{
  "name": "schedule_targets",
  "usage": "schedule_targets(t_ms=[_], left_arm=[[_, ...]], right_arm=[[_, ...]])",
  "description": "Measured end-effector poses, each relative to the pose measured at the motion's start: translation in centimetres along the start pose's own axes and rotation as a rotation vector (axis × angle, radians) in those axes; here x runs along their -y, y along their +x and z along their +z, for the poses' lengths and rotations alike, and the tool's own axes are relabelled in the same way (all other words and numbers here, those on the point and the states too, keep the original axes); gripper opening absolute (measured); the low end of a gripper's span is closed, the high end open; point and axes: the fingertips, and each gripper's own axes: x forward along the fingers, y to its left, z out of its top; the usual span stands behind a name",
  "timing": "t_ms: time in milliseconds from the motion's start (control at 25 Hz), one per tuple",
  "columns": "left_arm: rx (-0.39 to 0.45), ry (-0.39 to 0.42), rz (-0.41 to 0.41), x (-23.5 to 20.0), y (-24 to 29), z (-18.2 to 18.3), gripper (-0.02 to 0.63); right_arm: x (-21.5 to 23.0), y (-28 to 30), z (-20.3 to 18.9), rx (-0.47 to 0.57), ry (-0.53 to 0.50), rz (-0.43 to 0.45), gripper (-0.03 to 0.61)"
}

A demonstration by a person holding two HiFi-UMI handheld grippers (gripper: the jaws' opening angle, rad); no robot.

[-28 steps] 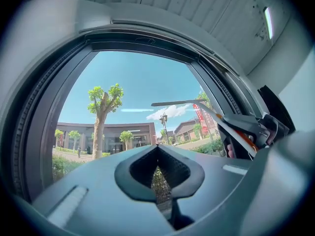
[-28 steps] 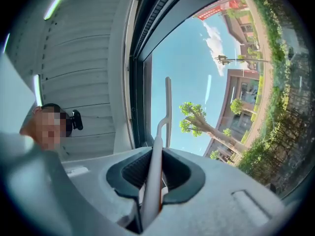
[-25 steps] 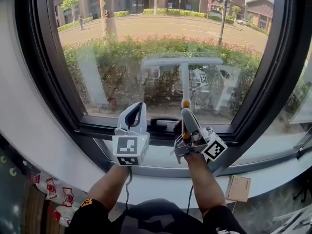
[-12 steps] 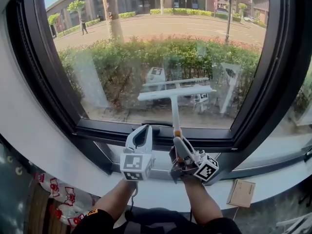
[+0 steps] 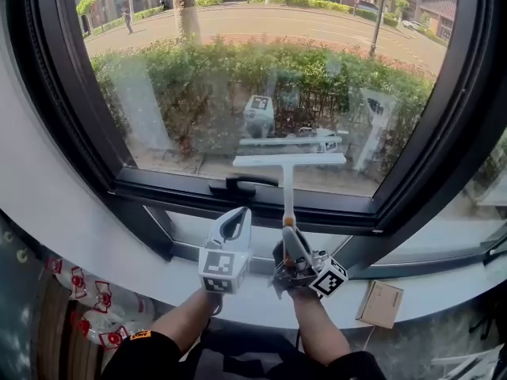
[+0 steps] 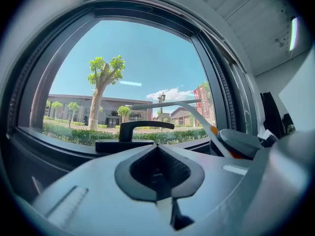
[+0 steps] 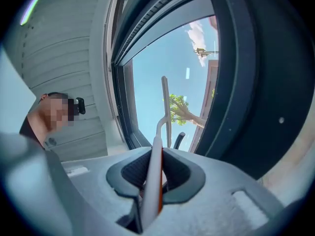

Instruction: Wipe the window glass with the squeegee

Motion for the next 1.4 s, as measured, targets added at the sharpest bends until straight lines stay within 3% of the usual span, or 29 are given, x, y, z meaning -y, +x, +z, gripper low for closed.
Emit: schedule_targets(t_ms=[560, 800, 1000, 1120, 1400], left_arm=[[-0.049, -0.007, -0.059, -1.8, -5.9, -2.6, 0.018], [-0.057, -0.098, -0.059, -4.1, -8.5, -3.3, 0.018], [-0.024, -0.150, -0.056, -5.1, -9.9, -2.2, 0.018], [0.011, -0.125, -0.059, -4.9, -9.9, -0.7, 0.018], [0.130, 0.041, -0.055, -2.2, -6.2, 6.1, 0.018]], right_arm=[[0.1, -1.0, -1.1, 0.076, 0.060, -0.067, 0.051], [-0.5, -0.7, -0.9, 0.112, 0.086, -0.133, 0.051], [-3.5, -0.6, 1.1, 0.142, 0.053, -0.123, 0.049], [-5.7, -0.2, 3.4, 0.148, 0.007, -0.090, 0.049], [-8.4, 0.8, 10.0, 0.145, -0.063, 0.004, 0.049]])
